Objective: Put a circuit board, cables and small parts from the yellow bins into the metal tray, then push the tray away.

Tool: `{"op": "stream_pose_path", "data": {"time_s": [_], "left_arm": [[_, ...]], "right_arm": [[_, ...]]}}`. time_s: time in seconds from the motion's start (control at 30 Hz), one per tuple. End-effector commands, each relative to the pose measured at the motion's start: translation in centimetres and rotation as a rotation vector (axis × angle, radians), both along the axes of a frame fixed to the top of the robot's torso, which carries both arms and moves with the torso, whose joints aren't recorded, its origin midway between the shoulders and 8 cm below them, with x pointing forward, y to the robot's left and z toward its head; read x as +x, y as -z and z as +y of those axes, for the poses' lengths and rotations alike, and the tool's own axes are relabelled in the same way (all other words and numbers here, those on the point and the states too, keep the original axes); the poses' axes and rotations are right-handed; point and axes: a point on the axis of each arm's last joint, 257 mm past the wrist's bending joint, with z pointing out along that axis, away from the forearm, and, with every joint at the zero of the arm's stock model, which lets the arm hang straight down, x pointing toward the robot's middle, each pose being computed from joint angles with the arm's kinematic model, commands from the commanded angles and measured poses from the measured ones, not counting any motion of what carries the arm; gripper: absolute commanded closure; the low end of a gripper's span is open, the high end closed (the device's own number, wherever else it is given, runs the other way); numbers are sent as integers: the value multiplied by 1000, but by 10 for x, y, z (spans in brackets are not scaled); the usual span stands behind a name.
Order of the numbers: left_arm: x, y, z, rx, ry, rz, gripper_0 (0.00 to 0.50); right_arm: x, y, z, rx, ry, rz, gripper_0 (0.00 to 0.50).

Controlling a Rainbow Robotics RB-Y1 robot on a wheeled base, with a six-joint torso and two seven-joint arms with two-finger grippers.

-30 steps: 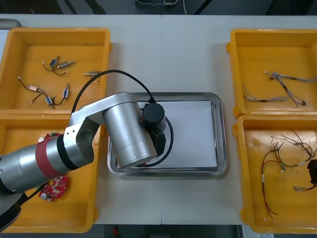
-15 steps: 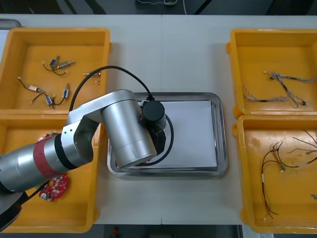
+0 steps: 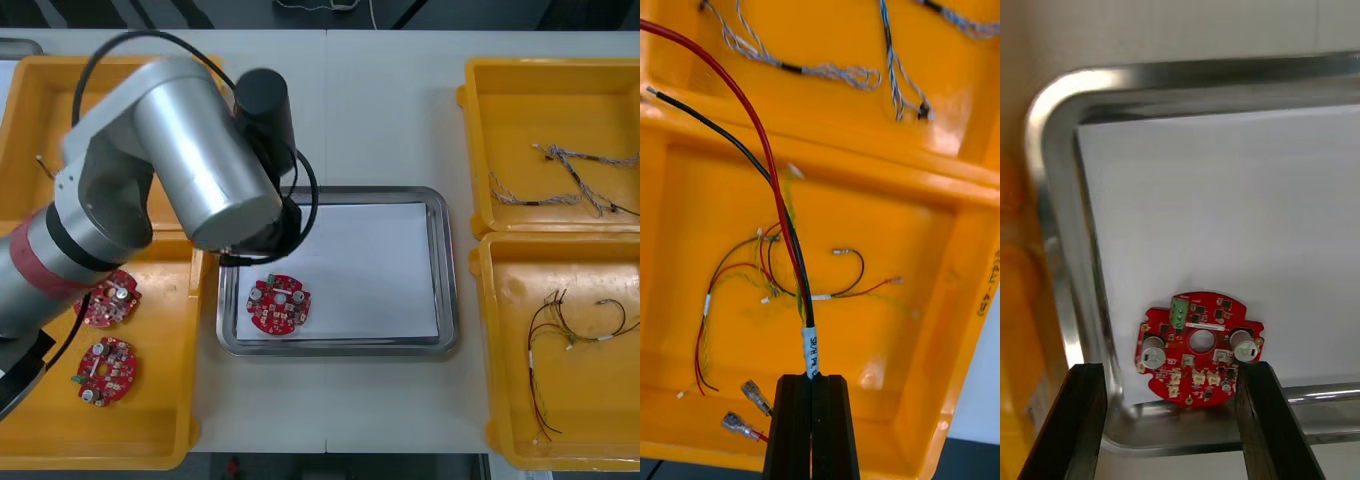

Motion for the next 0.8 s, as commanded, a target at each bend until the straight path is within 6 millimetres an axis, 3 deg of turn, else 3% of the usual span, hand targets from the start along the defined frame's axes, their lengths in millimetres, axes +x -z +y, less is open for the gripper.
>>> {"op": "stream_pose_path", "data": {"time_s": [0.03, 0.13, 0.33, 0.43, 0.67, 0.8], "left_arm": [[24, -63, 28, -91, -121, -92, 0], [34, -83, 55, -117, -181, -120, 0], [45, -101, 103, -122, -288, -131, 0], [54, -112, 136, -135, -375, -134, 0], [66, -122, 193, -155, -528, -118, 0], [69, -122, 222, -181, -617, -85, 0]], "right_arm": [[3, -18, 6, -6, -16, -52, 500], [2, -19, 9, -3, -25, -51, 500], [-2, -19, 17, 20, -44, -34, 500], [-4, -20, 20, 24, -55, -23, 500], [-8, -20, 26, -8, -91, 3, 500], [-8, -19, 40, -48, -144, 13, 500]]}}
